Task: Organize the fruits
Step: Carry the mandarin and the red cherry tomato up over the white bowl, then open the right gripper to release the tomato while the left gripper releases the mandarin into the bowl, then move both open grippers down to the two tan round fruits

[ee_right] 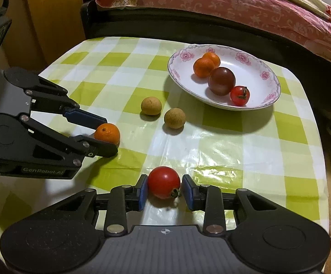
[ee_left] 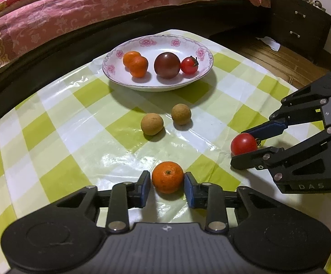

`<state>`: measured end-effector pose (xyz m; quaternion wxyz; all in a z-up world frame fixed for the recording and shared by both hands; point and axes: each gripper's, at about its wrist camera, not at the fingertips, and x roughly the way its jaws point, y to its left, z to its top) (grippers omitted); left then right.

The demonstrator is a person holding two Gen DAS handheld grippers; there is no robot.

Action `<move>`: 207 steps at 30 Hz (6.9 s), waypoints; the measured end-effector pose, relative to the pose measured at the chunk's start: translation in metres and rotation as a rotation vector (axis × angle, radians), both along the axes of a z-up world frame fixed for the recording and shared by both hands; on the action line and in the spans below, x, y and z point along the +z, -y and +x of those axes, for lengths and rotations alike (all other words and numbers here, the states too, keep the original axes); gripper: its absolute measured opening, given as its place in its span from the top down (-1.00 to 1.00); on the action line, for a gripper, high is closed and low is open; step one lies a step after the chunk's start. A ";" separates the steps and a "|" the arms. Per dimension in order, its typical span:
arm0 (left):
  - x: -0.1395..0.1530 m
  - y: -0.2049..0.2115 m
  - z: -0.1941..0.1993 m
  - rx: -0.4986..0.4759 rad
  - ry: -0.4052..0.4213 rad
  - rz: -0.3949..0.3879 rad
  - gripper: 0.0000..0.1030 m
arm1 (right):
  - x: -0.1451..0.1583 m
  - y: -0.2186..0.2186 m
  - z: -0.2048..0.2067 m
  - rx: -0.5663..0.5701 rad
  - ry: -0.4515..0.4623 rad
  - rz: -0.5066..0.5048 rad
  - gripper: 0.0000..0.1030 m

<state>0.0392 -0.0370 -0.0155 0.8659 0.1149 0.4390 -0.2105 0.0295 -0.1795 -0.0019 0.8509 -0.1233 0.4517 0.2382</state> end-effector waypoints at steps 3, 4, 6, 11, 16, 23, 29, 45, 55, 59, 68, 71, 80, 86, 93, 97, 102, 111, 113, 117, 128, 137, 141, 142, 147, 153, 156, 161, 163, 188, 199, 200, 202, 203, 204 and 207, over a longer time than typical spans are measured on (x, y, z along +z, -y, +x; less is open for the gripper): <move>0.001 0.004 -0.001 0.000 0.003 0.018 0.28 | 0.001 0.000 -0.001 -0.004 -0.004 -0.003 0.49; 0.001 0.004 0.000 -0.002 0.003 0.024 0.28 | 0.001 0.000 -0.001 -0.004 -0.004 -0.005 0.49; 0.002 0.007 0.000 -0.003 0.000 0.025 0.28 | 0.001 0.000 -0.001 -0.005 -0.005 -0.006 0.50; 0.005 0.014 0.000 -0.001 0.010 0.030 0.28 | 0.002 0.000 0.000 -0.012 -0.005 -0.009 0.50; 0.007 0.021 0.001 0.001 0.023 0.041 0.28 | 0.006 0.002 0.005 -0.033 0.004 0.001 0.50; 0.012 0.027 0.004 0.013 0.042 0.047 0.29 | 0.011 0.003 0.007 -0.046 0.032 0.014 0.50; 0.016 0.031 0.008 0.016 0.055 0.047 0.29 | 0.016 0.005 0.010 -0.071 0.049 0.024 0.50; 0.027 0.035 0.029 0.035 0.104 0.059 0.29 | 0.026 0.008 0.026 -0.108 0.095 0.031 0.50; 0.034 0.038 0.055 0.058 0.139 0.040 0.29 | 0.035 0.010 0.046 -0.138 0.146 0.026 0.49; 0.034 0.038 0.071 0.075 0.148 0.028 0.30 | 0.036 0.012 0.058 -0.149 0.165 0.021 0.49; 0.025 0.044 0.099 0.082 0.147 0.025 0.30 | 0.031 0.016 0.087 -0.170 0.190 0.011 0.49; 0.020 0.046 0.103 0.083 0.139 0.025 0.30 | 0.027 0.016 0.093 -0.172 0.191 0.000 0.48; 0.013 0.048 0.111 0.090 0.137 0.027 0.30 | 0.017 0.016 0.102 -0.169 0.211 -0.036 0.48; 0.010 0.049 0.115 0.093 0.136 0.031 0.30 | 0.009 0.016 0.109 -0.173 0.206 -0.043 0.48; 0.006 0.050 0.118 0.094 0.138 0.035 0.30 | 0.007 0.017 0.114 -0.174 0.216 -0.047 0.47; 0.006 0.051 0.117 0.093 0.139 0.040 0.29 | 0.007 0.017 0.114 -0.171 0.221 -0.051 0.47; 0.007 0.052 0.117 0.093 0.148 0.056 0.29 | 0.006 0.017 0.114 -0.174 0.221 -0.047 0.45; 0.009 0.051 0.117 0.097 0.146 0.059 0.28 | 0.006 0.018 0.115 -0.182 0.214 -0.035 0.42; 0.010 0.050 0.116 0.097 0.146 0.061 0.28 | 0.006 0.018 0.115 -0.185 0.216 -0.032 0.39; 0.012 0.049 0.115 0.098 0.150 0.067 0.27 | 0.007 0.019 0.115 -0.188 0.219 -0.028 0.33; 0.022 0.046 0.112 0.108 0.170 0.077 0.23 | 0.009 0.020 0.111 -0.189 0.234 -0.026 0.23; 0.024 0.045 0.110 0.112 0.176 0.083 0.23 | 0.011 0.021 0.110 -0.190 0.247 -0.025 0.17; 0.025 0.046 0.109 0.113 0.180 0.083 0.23 | 0.013 0.022 0.108 -0.191 0.253 -0.020 0.16; 0.026 0.046 0.108 0.112 0.182 0.084 0.23 | 0.013 0.022 0.108 -0.192 0.254 -0.020 0.16; 0.028 0.046 0.105 0.112 0.189 0.087 0.22 | 0.015 0.023 0.106 -0.196 0.262 -0.014 0.16; 0.032 0.045 0.100 0.114 0.199 0.094 0.22 | 0.020 0.021 0.101 -0.197 0.273 -0.003 0.15; 0.034 0.043 0.098 0.118 0.202 0.094 0.22 | 0.022 0.020 0.098 -0.196 0.278 0.004 0.15; 0.037 0.042 0.095 0.120 0.209 0.098 0.22 | 0.025 0.018 0.094 -0.191 0.285 0.010 0.15; 0.039 0.042 0.093 0.120 0.212 0.098 0.22 | 0.027 0.018 0.092 -0.191 0.286 0.012 0.15; 0.036 0.017 0.059 0.100 0.156 0.110 0.21 | 0.028 0.008 0.064 -0.147 0.237 0.049 0.13; 0.016 -0.007 0.041 0.100 0.053 0.079 0.21 | 0.008 -0.010 0.057 -0.071 0.165 0.043 0.13; 0.014 -0.007 0.042 0.100 0.048 0.077 0.21 | 0.006 -0.011 0.057 -0.067 0.157 0.044 0.13; 0.011 -0.008 0.043 0.099 0.040 0.068 0.21 | 0.002 -0.013 0.058 -0.059 0.144 0.044 0.13; 0.010 -0.008 0.044 0.098 0.037 0.063 0.21 | 0.000 -0.015 0.059 -0.056 0.139 0.041 0.13; 0.010 -0.008 0.045 0.098 0.034 0.058 0.21 | -0.002 -0.016 0.060 -0.051 0.135 0.042 0.12; 0.009 -0.009 0.048 0.093 0.024 0.035 0.21 | -0.006 -0.020 0.063 -0.039 0.116 0.057 0.12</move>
